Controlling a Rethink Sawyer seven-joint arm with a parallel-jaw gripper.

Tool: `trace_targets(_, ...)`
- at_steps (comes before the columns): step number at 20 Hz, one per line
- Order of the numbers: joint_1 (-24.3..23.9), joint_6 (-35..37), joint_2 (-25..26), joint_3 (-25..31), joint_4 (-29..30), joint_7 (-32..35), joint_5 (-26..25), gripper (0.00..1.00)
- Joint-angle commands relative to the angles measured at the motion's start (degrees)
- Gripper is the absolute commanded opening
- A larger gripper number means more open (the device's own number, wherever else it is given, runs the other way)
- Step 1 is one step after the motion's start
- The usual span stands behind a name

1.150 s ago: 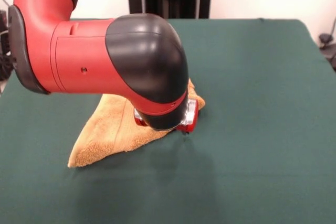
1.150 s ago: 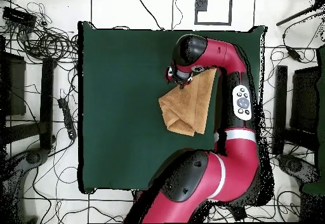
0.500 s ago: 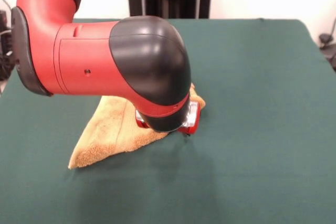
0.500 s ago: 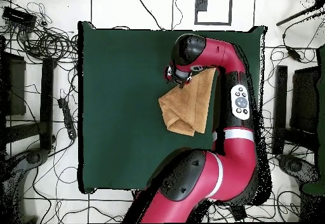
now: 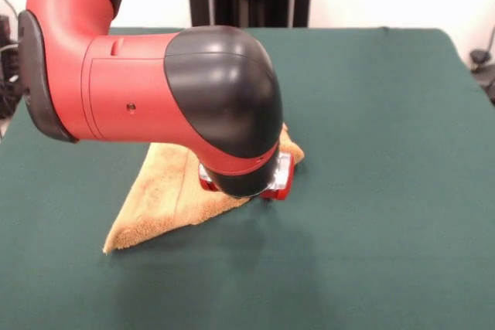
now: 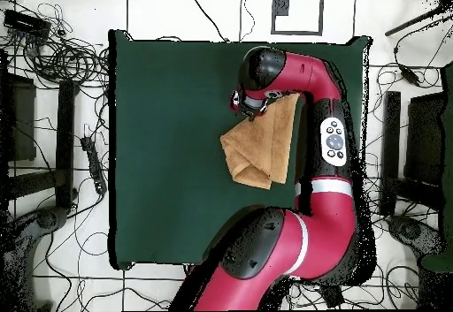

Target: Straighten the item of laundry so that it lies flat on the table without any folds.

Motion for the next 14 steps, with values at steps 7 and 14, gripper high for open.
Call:
trace_targets(7, 2.32, -13.63, 12.23, 2.65, 3.53, -20.16, -5.21, 0.00)
trace_targets(14, 1.94, -12.19, 12.20, 3.05, 3.79, -20.51, -4.26, 0.00)
